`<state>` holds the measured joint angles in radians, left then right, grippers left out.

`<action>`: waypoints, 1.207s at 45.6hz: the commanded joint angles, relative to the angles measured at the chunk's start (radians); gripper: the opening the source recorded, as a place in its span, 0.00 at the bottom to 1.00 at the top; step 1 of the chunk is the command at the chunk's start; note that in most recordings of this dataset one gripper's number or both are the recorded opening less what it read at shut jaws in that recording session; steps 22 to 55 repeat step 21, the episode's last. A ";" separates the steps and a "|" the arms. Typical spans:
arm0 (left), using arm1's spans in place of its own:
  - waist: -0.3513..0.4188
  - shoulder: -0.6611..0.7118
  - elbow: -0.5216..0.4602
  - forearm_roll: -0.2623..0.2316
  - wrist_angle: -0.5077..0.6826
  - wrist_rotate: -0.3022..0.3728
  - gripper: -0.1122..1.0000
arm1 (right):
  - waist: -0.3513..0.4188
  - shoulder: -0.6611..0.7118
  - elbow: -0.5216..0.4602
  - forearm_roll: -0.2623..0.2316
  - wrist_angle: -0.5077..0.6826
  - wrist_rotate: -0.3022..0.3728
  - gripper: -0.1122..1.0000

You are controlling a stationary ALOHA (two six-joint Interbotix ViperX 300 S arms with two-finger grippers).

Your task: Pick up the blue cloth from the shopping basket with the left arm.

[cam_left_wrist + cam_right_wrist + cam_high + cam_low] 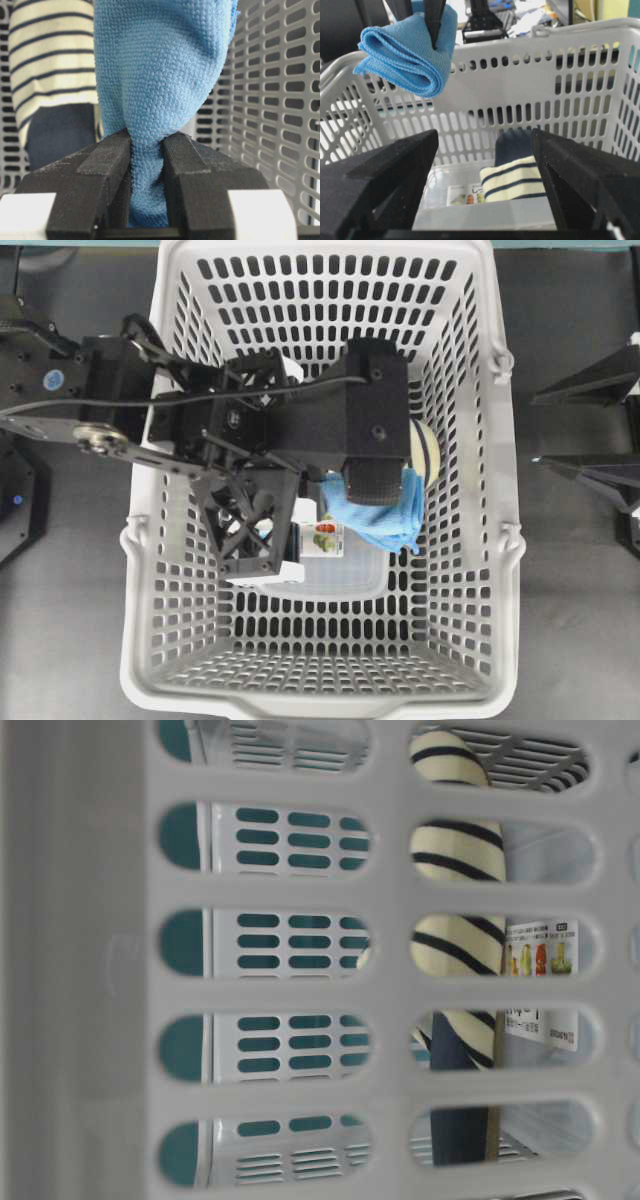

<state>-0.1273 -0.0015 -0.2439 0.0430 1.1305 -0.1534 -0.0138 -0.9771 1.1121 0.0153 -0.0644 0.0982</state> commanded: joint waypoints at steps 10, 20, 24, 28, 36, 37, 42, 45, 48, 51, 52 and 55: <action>-0.002 -0.025 -0.025 0.003 -0.002 -0.002 0.24 | 0.002 0.009 -0.008 0.003 -0.011 -0.002 0.76; -0.002 -0.021 -0.032 0.003 -0.002 -0.003 0.24 | 0.002 0.006 -0.006 0.003 -0.009 -0.002 0.73; -0.002 -0.021 -0.032 0.002 -0.003 -0.005 0.23 | 0.002 0.005 -0.006 0.003 -0.009 -0.002 0.73; -0.002 -0.021 -0.032 0.002 -0.003 -0.005 0.23 | 0.002 0.005 -0.006 0.003 -0.009 -0.002 0.73; -0.002 -0.021 -0.032 0.002 -0.003 -0.005 0.23 | 0.002 0.005 -0.006 0.003 -0.009 -0.002 0.73; -0.002 -0.021 -0.032 0.002 -0.003 -0.005 0.23 | 0.002 0.005 -0.006 0.003 -0.009 -0.002 0.73; -0.002 -0.021 -0.032 0.002 -0.003 -0.005 0.23 | 0.002 0.005 -0.006 0.003 -0.009 -0.002 0.73; -0.002 -0.021 -0.032 0.002 -0.003 -0.005 0.23 | 0.002 0.005 -0.006 0.003 -0.009 -0.002 0.73; -0.002 -0.021 -0.032 0.002 -0.003 -0.005 0.23 | 0.002 0.005 -0.006 0.003 -0.009 -0.002 0.73; -0.002 -0.021 -0.032 0.002 -0.003 -0.005 0.23 | 0.002 0.005 -0.006 0.003 -0.009 -0.002 0.73; -0.002 -0.021 -0.032 0.002 -0.003 -0.005 0.23 | 0.002 0.005 -0.006 0.003 -0.009 -0.002 0.73; -0.002 -0.021 -0.032 0.002 -0.003 -0.005 0.23 | 0.002 0.005 -0.006 0.003 -0.009 -0.002 0.73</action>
